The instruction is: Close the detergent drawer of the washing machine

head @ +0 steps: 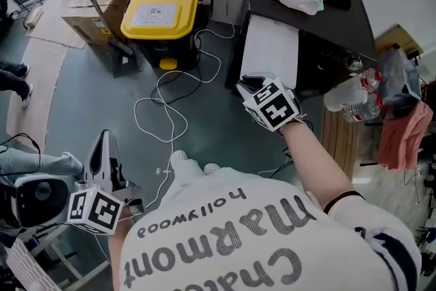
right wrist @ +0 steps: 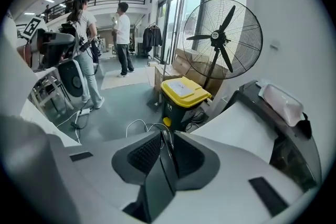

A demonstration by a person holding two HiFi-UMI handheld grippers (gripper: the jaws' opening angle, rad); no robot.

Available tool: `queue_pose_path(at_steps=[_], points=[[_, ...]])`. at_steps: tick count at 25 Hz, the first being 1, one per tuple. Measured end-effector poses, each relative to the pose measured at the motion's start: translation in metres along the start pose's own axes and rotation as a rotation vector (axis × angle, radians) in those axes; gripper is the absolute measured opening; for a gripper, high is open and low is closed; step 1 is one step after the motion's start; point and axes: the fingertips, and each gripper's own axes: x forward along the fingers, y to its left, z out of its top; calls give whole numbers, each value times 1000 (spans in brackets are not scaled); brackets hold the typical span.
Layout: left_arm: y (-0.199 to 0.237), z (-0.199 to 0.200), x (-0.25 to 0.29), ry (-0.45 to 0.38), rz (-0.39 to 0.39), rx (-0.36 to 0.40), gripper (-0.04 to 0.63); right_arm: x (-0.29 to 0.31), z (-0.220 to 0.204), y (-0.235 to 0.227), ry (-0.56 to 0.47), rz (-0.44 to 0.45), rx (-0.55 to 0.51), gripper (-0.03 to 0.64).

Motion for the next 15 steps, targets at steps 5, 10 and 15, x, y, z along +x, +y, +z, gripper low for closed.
queue_pose_path(at_steps=[5,10,15], points=[[9,9,17,19,-37,5,8,2,0,2,39,-6,-28,95],[18,29,49,29,-107,4,8,2,-3,4,113,-23,-27,95],[25,43,82,50,-191,8,8,5,-8,4,193,-64,-40,94]])
